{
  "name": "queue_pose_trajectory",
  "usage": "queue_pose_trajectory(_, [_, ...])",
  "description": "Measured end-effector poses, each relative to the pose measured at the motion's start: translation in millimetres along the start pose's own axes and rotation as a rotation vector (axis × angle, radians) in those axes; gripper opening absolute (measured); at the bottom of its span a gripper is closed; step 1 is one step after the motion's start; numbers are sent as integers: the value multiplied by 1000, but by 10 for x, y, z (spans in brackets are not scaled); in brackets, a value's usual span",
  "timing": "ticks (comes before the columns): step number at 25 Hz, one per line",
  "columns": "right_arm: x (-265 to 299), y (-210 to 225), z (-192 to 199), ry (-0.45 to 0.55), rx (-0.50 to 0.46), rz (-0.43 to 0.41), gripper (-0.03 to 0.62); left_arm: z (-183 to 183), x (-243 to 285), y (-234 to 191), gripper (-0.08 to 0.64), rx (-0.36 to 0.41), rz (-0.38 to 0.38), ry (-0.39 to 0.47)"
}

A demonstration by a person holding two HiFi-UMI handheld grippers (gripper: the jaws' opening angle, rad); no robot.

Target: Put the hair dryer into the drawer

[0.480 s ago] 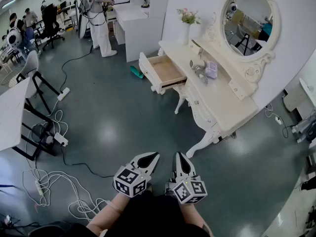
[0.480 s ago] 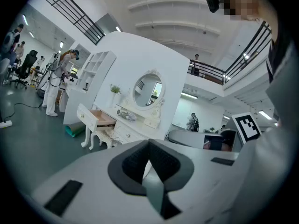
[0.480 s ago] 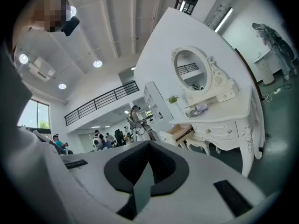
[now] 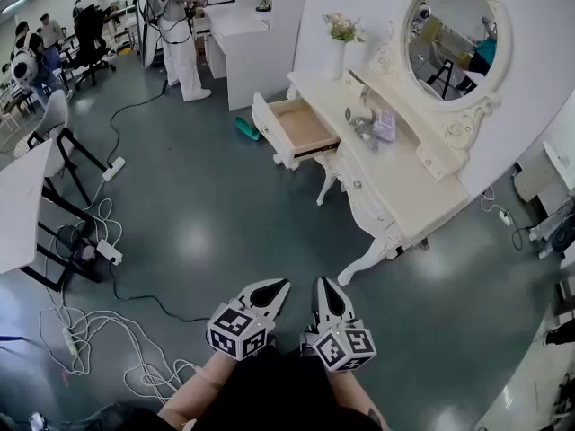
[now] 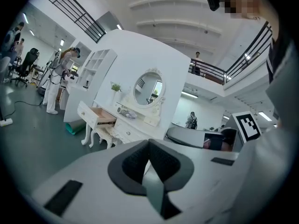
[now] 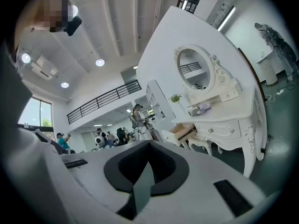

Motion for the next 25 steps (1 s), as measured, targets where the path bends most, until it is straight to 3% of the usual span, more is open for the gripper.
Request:
queue_pose_trajectory(12, [-93,-3,-25,31,-42,77,23,48,30,-7,0,-36,29,-26])
queue_pose_trajectory(25, [355,308,-44,16,0,94,23,-88,404,-226,0,-53,10,-48])
Point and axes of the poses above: the fingertips, and each gripper's own axes: x forward along the fingers, y to its right, z out of its underside, the point moved 9 cm from there along -x, backward along the fingers, and after that the axes turned 11 degrees about -x, right-handed, at the moved point
